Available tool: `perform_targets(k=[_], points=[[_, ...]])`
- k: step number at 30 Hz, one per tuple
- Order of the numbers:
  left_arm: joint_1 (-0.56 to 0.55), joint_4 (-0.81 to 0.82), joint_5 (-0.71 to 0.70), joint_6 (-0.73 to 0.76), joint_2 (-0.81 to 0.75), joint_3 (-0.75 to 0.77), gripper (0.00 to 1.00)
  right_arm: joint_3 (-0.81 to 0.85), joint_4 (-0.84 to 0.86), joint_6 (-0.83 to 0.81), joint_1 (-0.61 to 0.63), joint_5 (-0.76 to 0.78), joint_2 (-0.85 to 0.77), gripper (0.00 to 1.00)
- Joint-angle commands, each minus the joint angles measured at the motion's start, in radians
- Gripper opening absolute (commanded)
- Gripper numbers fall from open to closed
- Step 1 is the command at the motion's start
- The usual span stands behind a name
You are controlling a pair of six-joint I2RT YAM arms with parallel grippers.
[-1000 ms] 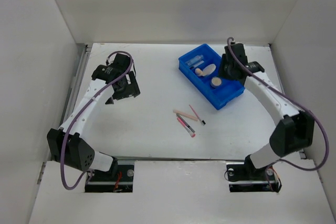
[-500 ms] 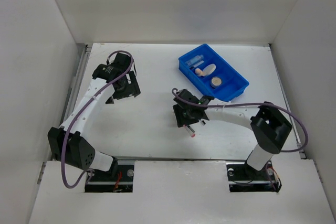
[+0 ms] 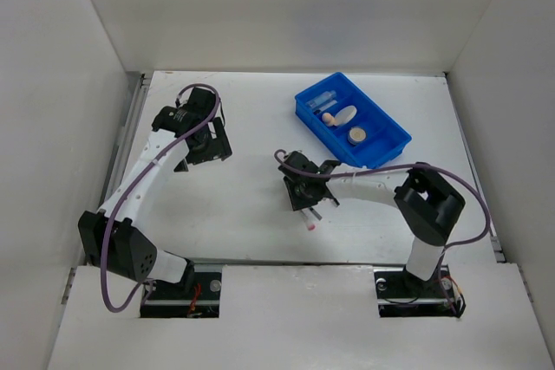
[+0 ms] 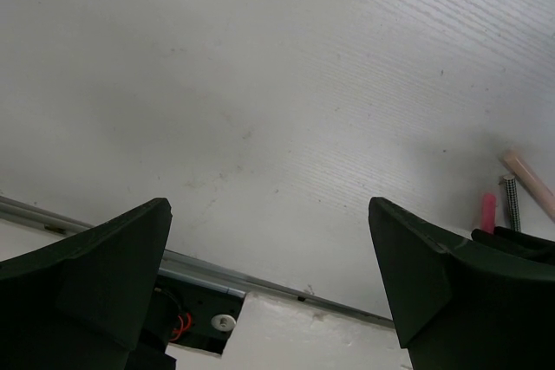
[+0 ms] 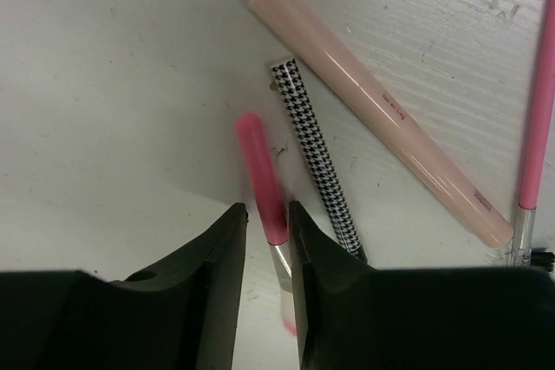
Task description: Organize the makeup
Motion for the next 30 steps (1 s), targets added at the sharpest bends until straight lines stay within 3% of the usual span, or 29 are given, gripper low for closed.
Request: perform_targets(k=[1,6,12,18,23,30], points=[[0.002,-0.020,-0.012,0.007,-0.038,-0.007,0.96,0.031,0.010,0.000,0.014,0.028,0.023,0.31],[0.002,-0.020,-0.021,0.007,-0.038,-0.007,0.96,0.096,-0.081,0.000,0.049,0.097,0.021,0.12],[0.002,-0.030,-0.041,0.016,-0.038,0.024,0.96,0.230,-0.166,0.027,0.039,0.122,-0.157,0.11],[0.002,-0.030,-0.050,0.026,-0.038,0.042,0.96,0.242,-0.169,0.176,-0.216,0.074,-0.265,0.11],[0.002,-0.030,-0.050,0.035,-0.028,0.052,0.96,0.141,-0.040,0.328,-0.464,0.033,-0.345,0.09],[0.002,-0.039,-0.041,0.053,-0.019,0.079,0.96,0.048,0.023,0.421,-0.667,0.045,-0.366,0.09]])
